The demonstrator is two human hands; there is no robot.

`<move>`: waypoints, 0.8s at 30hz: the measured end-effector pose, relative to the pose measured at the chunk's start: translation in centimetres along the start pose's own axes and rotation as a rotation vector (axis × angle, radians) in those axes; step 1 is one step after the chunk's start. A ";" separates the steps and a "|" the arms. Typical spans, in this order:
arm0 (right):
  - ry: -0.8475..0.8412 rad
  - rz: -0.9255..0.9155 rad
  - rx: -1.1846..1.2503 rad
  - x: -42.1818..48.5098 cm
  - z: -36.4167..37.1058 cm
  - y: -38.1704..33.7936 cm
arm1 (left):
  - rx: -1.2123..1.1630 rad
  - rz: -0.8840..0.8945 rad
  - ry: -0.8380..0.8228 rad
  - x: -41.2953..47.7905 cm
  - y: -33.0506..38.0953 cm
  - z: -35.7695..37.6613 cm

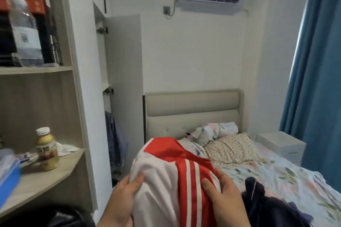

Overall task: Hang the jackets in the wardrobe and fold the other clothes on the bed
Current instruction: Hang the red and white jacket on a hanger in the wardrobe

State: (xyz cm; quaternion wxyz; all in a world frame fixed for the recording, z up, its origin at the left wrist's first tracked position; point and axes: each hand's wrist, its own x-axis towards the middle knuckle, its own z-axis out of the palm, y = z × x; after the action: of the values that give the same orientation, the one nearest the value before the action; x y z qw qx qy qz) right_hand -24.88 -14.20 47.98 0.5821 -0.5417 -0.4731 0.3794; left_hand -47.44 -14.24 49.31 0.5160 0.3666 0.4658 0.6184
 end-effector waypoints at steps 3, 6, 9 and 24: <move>-0.072 0.007 -0.009 1.6 3.2 0.3 | 0.061 0.034 0.058 1.9 0.8 -2.4; -0.096 0.009 -0.017 3.6 6.3 0.7 | 0.109 0.063 0.102 4.6 1.6 -4.9; -0.076 0.025 -0.018 6.0 9.4 1.4 | 0.101 0.068 0.117 7.9 1.8 -7.2; -0.021 0.060 0.009 15.3 23.7 4.1 | 0.049 -0.079 0.143 23.4 0.5 -15.4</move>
State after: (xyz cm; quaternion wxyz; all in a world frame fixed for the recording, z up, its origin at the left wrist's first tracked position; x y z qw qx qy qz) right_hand -43.31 7.32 45.27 0.5677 -0.5492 -0.4610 0.4044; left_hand -66.61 5.66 44.62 0.4964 0.3151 0.5307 0.6104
